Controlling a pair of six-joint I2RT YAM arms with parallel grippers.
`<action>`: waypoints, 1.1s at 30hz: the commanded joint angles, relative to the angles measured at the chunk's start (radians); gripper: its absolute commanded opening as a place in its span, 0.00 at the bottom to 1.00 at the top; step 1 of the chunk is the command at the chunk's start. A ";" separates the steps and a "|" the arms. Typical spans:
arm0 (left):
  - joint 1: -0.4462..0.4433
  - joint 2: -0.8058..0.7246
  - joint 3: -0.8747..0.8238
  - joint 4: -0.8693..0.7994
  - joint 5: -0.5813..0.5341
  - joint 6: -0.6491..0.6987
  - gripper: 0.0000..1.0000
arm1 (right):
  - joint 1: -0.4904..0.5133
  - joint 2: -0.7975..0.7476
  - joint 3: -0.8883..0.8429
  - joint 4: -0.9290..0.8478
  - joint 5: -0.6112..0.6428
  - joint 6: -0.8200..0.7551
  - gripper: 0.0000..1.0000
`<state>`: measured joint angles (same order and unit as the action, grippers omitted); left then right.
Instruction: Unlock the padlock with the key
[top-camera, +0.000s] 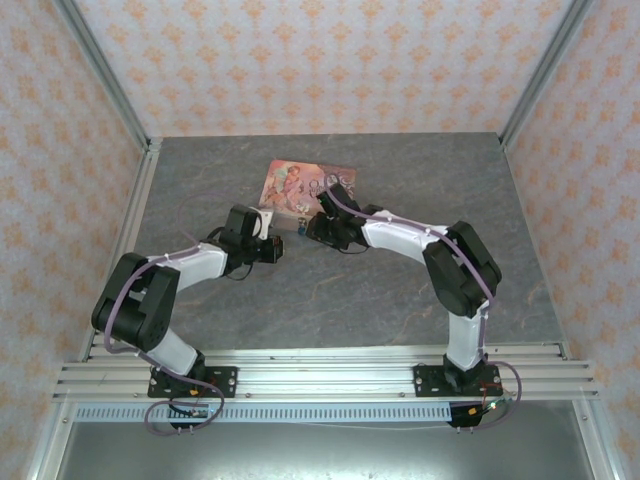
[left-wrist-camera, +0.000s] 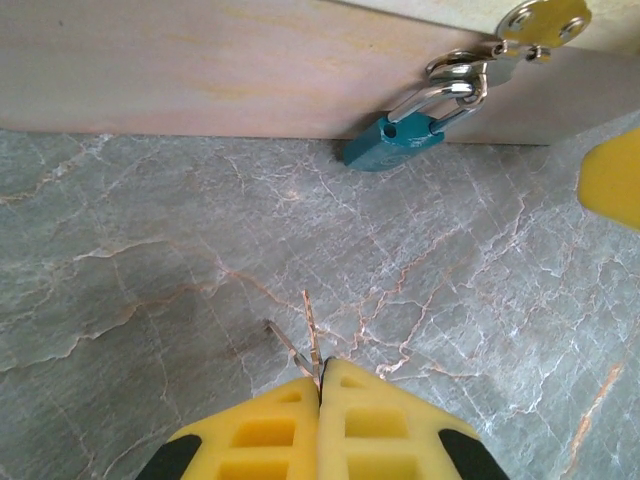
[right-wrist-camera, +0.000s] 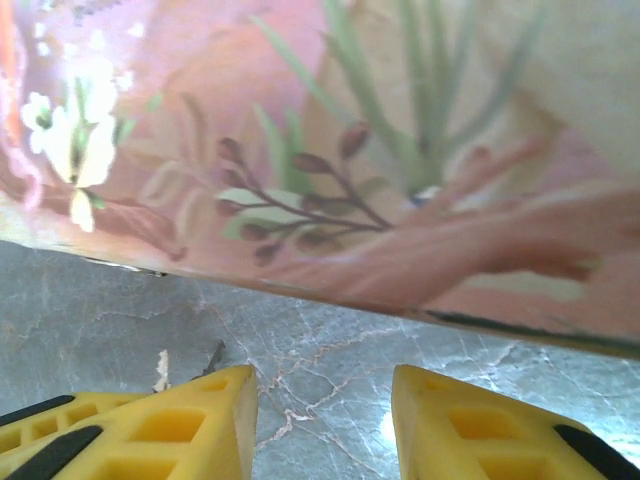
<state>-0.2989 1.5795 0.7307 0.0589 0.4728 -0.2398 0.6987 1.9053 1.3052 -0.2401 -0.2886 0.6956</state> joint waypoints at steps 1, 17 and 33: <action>0.006 0.027 0.033 -0.047 0.023 -0.022 0.00 | 0.030 0.010 0.023 0.052 0.052 -0.045 0.39; 0.006 0.063 0.064 -0.051 0.052 -0.030 0.00 | 0.013 0.129 0.111 0.099 0.048 -0.040 0.36; 0.028 0.052 0.087 -0.010 0.007 -0.044 0.35 | -0.039 0.121 0.019 0.372 -0.074 0.018 0.29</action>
<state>-0.2913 1.6627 0.7910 0.0261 0.4900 -0.2874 0.6670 2.0319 1.3273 0.0696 -0.3630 0.6987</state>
